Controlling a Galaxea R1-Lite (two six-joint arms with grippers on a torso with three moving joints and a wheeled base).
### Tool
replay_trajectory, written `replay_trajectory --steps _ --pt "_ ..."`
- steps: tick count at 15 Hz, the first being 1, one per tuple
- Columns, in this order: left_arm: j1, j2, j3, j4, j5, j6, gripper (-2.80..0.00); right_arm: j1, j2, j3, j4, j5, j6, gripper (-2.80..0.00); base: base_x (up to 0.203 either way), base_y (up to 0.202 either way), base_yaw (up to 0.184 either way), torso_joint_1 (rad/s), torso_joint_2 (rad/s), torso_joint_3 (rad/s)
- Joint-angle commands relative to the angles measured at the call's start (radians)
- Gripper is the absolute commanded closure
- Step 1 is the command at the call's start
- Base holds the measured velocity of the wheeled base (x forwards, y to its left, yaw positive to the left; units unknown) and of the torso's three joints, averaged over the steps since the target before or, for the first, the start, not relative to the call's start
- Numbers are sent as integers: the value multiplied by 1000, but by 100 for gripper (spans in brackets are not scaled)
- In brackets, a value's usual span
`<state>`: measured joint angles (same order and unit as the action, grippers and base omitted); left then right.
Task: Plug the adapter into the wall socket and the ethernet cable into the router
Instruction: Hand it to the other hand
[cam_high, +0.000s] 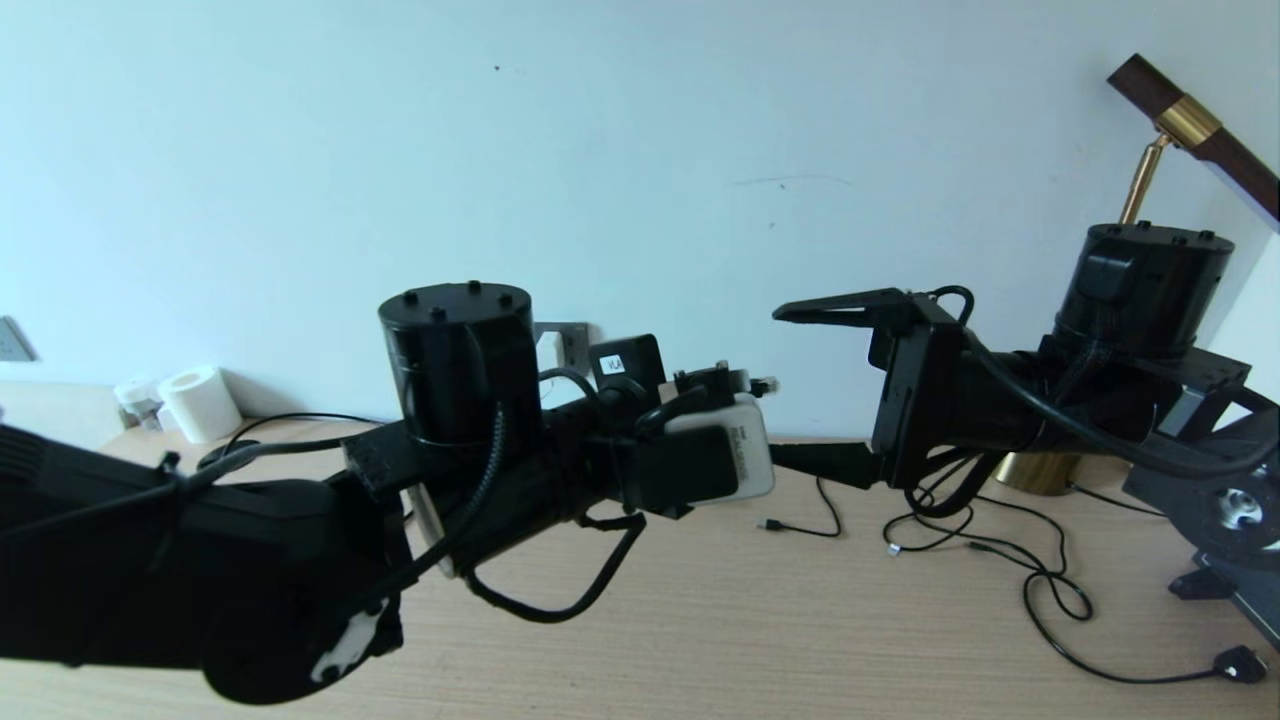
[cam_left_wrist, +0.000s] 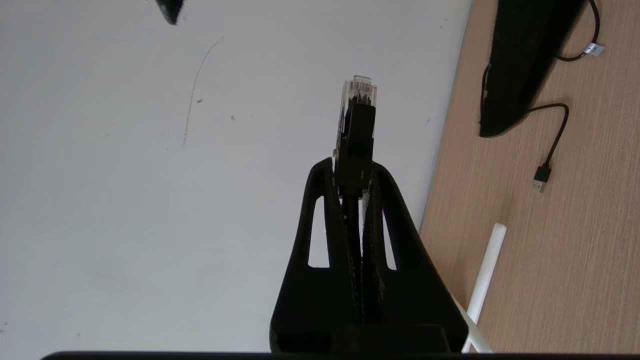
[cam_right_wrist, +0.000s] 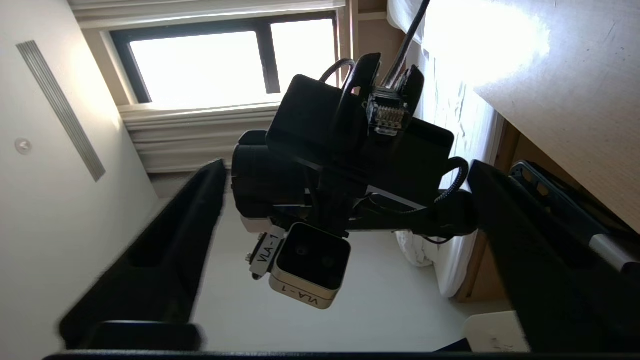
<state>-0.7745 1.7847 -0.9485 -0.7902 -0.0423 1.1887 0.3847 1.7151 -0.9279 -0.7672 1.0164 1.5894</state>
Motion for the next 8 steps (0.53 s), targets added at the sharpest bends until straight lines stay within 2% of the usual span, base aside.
replay_trajectory --steps 1,8 --pt "0 7 -1 -4 -1 6 0 0 -2 0 -4 7 9 0 0 0 0 0 0 0" --pt "-7 1 1 -11 -2 8 0 0 6 0 -4 5 7 0 0 0 0 0 0 0"
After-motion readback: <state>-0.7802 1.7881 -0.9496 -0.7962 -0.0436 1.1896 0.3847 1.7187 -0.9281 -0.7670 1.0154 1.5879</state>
